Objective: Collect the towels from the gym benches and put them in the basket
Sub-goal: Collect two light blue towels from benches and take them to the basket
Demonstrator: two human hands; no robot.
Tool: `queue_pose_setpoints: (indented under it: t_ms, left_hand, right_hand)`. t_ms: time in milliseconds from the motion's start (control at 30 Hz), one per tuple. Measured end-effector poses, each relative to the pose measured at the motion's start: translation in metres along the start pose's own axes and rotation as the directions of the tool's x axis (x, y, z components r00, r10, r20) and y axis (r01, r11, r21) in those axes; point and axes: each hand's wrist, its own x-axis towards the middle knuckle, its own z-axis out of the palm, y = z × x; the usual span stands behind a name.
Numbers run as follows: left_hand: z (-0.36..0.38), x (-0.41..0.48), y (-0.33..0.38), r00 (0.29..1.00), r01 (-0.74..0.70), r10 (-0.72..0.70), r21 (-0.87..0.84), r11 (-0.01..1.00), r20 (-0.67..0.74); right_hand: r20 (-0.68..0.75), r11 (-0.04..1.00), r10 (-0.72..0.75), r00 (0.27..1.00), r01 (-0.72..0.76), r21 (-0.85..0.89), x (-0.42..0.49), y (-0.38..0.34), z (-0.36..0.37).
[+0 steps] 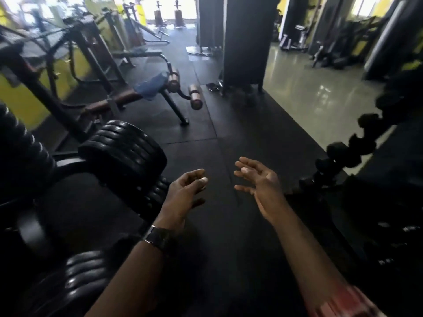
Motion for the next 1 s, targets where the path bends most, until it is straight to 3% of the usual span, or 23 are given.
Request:
queue_pose_setpoints:
  t_ms: [400,733,1000]
  left_hand:
    - [0.034,0.327,0.051,0.975,-0.072,0.040,-0.140,0.988,-0.219]
    - [0.055,0.560,0.112,0.964,-0.087,0.068,-0.062,0.994,-0.257]
    - [0.080,0.775,0.159,0.909,-0.059,0.046,-0.021,0.998,-0.415]
  right_hand:
    - [0.214,0.997,0.025,0.977,-0.008,-0.079,0.357,-0.028,0.036]
    - [0.295,0.999,0.004,0.956,0.012,-0.052,0.629,-0.060,0.054]
    - [0.329,0.998,0.057,0.943,-0.058,-0.007,0.880,-0.072,0.050]
